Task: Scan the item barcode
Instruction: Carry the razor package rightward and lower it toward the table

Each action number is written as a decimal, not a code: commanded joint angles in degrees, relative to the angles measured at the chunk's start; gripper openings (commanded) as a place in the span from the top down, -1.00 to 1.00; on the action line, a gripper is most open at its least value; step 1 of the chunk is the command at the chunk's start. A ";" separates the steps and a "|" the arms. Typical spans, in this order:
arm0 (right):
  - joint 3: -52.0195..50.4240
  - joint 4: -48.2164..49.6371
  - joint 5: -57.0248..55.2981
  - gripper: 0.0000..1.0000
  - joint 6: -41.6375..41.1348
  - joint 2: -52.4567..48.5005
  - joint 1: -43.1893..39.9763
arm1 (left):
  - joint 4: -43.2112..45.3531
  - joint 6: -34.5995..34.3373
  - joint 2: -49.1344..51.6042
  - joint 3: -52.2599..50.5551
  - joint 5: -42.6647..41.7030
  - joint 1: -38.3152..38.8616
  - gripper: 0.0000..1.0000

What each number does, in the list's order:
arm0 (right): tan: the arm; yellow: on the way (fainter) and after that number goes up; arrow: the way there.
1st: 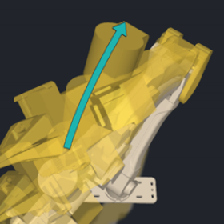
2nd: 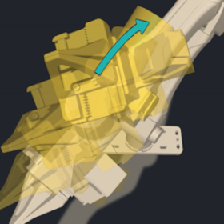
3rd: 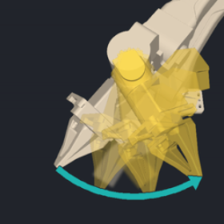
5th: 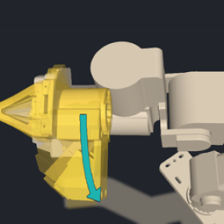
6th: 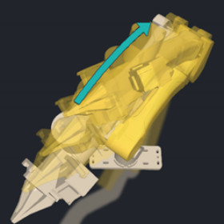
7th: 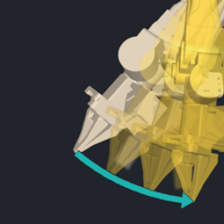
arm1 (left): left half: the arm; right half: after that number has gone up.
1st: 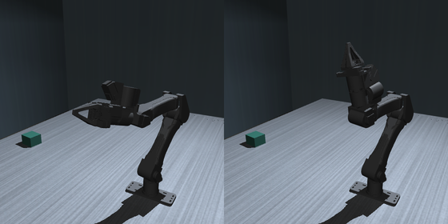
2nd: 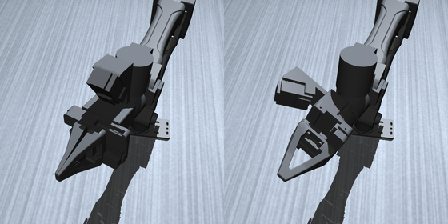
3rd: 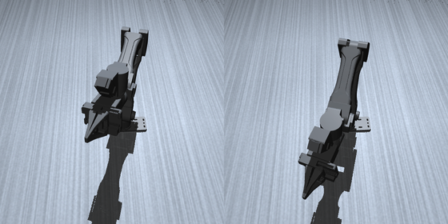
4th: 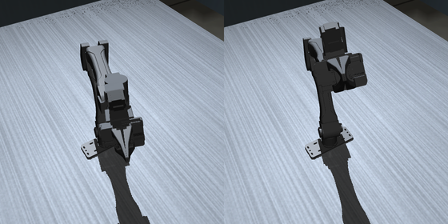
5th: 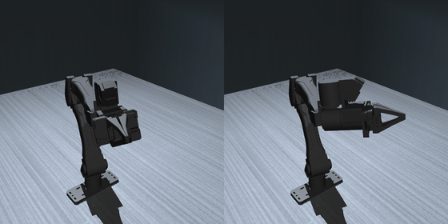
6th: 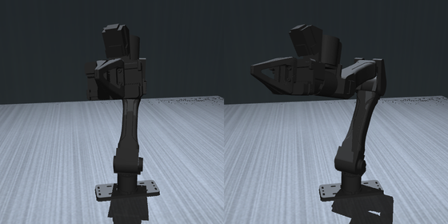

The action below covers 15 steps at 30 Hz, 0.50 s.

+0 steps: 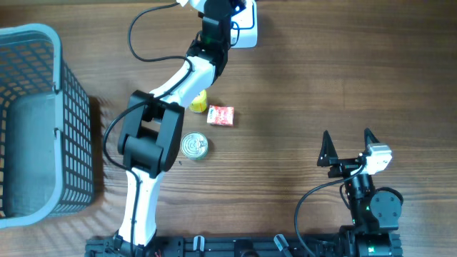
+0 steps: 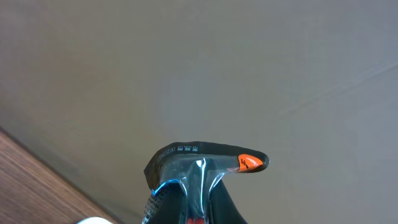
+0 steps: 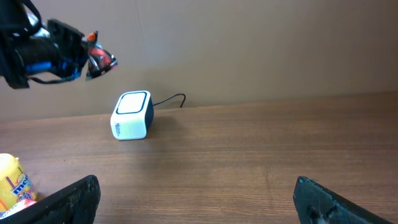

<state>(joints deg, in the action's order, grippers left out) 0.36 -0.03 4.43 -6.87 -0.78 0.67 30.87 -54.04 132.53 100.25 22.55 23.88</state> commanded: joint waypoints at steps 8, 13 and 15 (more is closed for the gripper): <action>-0.07 0.13 -0.59 -1.00 -0.76 0.20 0.22 | 0.46 1.33 7.96 7.19 1.11 -0.46 0.92; -0.07 0.15 -0.57 -1.00 -0.74 0.20 0.24 | 0.59 1.31 10.64 8.98 1.09 -0.48 0.92; -0.07 0.13 -0.59 -1.00 -0.76 0.20 0.24 | 0.63 1.27 11.21 9.29 1.14 -0.46 0.92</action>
<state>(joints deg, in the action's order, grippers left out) 0.36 -0.03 4.43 -6.87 -0.78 0.67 30.89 -54.04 141.97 107.46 22.70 23.33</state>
